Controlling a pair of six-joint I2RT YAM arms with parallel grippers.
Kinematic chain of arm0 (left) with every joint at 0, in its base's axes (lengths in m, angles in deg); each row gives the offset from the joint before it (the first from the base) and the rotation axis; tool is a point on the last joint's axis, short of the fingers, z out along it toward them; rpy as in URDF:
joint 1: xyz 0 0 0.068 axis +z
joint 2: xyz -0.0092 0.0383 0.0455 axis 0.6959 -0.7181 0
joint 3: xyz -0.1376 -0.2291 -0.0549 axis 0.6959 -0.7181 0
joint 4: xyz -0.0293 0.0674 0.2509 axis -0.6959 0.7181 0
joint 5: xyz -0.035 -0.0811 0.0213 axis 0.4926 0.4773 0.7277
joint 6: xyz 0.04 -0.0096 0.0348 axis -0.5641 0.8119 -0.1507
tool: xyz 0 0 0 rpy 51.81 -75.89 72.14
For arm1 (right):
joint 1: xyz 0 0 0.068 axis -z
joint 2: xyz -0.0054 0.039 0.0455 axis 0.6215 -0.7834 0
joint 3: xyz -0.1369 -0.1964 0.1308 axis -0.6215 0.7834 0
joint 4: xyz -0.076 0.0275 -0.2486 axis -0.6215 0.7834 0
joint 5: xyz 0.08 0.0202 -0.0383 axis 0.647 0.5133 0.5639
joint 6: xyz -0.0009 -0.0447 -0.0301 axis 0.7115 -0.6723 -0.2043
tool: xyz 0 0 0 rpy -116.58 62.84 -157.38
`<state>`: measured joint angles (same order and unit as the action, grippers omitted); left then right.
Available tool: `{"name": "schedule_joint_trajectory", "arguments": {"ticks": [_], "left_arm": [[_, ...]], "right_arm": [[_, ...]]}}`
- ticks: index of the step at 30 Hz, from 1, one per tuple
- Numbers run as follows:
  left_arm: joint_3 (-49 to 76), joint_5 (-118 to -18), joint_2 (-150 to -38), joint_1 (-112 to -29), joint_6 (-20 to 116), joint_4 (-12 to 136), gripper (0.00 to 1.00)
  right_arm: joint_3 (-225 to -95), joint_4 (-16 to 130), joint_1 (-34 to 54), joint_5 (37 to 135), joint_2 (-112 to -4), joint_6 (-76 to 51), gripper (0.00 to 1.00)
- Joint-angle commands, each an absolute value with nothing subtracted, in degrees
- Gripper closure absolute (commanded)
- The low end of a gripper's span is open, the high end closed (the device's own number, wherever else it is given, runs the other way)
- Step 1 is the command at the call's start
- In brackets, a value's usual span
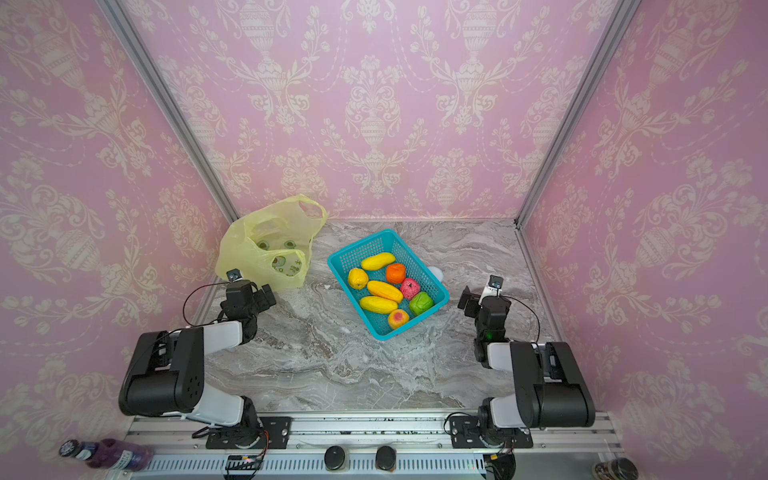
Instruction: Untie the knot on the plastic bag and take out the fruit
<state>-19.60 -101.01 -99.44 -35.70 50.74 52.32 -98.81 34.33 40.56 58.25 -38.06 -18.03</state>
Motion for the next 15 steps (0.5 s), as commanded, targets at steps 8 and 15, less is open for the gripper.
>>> {"name": "schedule_joint_trajectory", "arguments": {"ticks": [8, 15], "left_arm": [[-31.6, -92.6, -96.3, -36.3, 45.0, 33.3, 0.01], [-27.6, -87.5, -99.0, -38.7, 42.0, 38.7, 0.01]], "right_arm": [[-98.3, 9.6, 40.7, 63.7, -43.3, -21.5, 0.0], [-102.1, 4.2, 38.5, 67.4, -53.4, -24.1, 0.0]]}}
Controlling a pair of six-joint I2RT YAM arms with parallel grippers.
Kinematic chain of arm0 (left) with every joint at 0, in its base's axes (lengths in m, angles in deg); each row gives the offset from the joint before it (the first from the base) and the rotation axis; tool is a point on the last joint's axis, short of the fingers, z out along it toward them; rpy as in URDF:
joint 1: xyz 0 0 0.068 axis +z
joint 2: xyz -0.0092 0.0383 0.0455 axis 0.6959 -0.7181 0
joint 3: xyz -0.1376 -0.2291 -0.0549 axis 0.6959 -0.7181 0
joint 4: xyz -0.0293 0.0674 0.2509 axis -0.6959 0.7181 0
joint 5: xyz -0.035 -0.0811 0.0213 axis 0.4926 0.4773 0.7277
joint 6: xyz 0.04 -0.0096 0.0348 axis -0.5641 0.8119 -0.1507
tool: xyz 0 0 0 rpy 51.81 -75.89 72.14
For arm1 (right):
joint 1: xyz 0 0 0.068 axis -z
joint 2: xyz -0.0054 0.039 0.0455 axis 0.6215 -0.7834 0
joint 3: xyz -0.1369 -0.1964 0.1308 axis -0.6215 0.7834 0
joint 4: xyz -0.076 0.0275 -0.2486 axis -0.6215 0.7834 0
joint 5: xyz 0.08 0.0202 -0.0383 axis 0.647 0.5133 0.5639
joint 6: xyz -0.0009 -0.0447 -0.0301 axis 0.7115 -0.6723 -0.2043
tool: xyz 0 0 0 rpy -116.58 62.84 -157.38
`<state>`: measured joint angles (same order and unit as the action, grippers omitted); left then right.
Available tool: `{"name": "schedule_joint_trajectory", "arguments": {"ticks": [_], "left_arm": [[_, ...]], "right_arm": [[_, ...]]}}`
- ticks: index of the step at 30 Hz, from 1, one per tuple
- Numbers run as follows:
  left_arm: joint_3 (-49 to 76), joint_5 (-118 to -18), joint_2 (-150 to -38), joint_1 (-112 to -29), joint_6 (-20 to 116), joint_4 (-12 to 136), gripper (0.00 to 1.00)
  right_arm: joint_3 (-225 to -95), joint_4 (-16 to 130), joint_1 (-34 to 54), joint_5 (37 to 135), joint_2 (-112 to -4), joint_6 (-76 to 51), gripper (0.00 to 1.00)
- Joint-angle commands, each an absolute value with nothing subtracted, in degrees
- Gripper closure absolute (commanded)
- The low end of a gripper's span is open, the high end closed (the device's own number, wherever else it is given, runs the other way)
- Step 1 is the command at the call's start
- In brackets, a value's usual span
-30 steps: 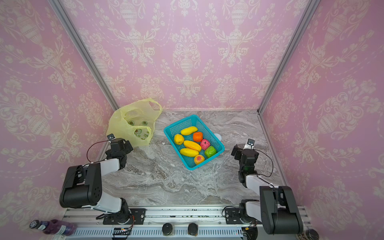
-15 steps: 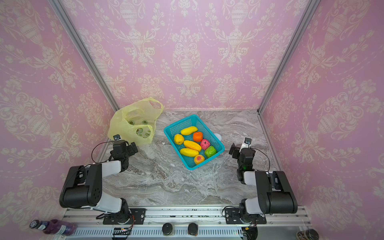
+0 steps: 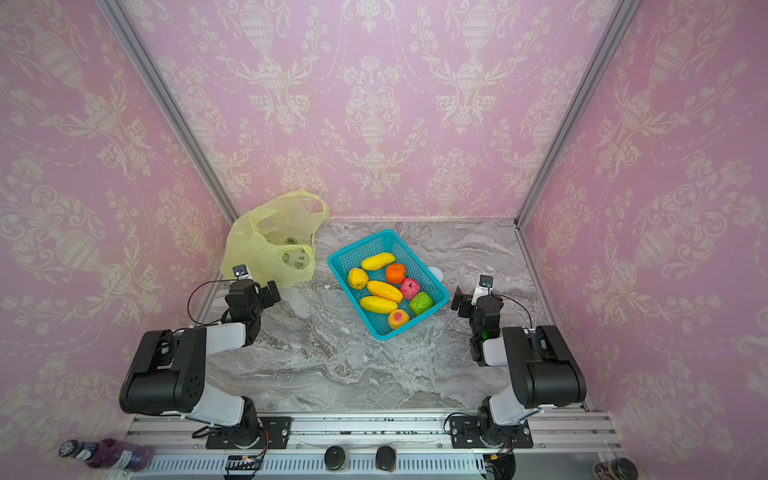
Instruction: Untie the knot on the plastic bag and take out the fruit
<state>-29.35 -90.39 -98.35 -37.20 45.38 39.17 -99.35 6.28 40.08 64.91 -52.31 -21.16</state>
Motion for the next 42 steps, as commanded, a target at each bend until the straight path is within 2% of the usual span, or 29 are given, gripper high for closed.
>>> {"name": "schedule_joint_trajectory", "arguments": {"ticks": [1, 4, 6, 8, 10, 13, 15, 18, 20, 42], "left_arm": [[-27.8, -88.0, -98.9, -39.0, 41.5, 38.1, 0.01], [-30.9, -90.7, -98.6, -39.4, 39.7, 30.1, 0.01], [-32.6, -91.0, -100.3, -39.5, 38.7, 24.0, 0.01], [-32.1, -90.2, -101.0, -41.9, 36.1, 25.0, 0.01], [-35.0, -88.0, -103.1, -43.8, 32.4, 15.7, 0.01], [-39.1, -87.7, -106.6, -42.5, 33.8, 4.2, 0.01], [-37.8, -87.8, -104.3, -42.5, 34.6, 11.4, 0.01], [-39.0, -87.8, -106.3, -42.6, 33.8, 5.2, 0.01], [-38.5, -87.0, -104.9, -42.6, 34.3, 9.0, 0.01], [-38.0, -83.1, -105.7, -42.8, 32.3, 8.3, 0.01]], "right_arm": [[-102.1, 2.9, 38.4, 68.7, -54.5, -24.7, 0.0], [-98.6, -10.1, 38.4, 70.3, -60.3, -25.1, 0.0], [-98.8, -5.8, 38.4, 67.5, -58.1, -24.1, 0.0], [-99.1, -7.2, 38.1, 67.7, -59.3, -24.7, 0.0], [-100.6, -3.5, 37.7, 67.2, -58.5, -25.0, 0.0], [-102.7, 0.1, 37.2, 67.7, -58.7, -25.8, 0.0], [-102.6, -0.1, 37.1, 67.7, -58.8, -25.9, 0.0], [-102.6, -0.1, 37.1, 67.6, -58.8, -26.0, 0.0], [-102.7, -0.1, 37.1, 67.6, -58.9, -26.0, 0.0], [-103.8, 1.9, 36.8, 70.4, -59.0, -27.3, 0.0]]}}
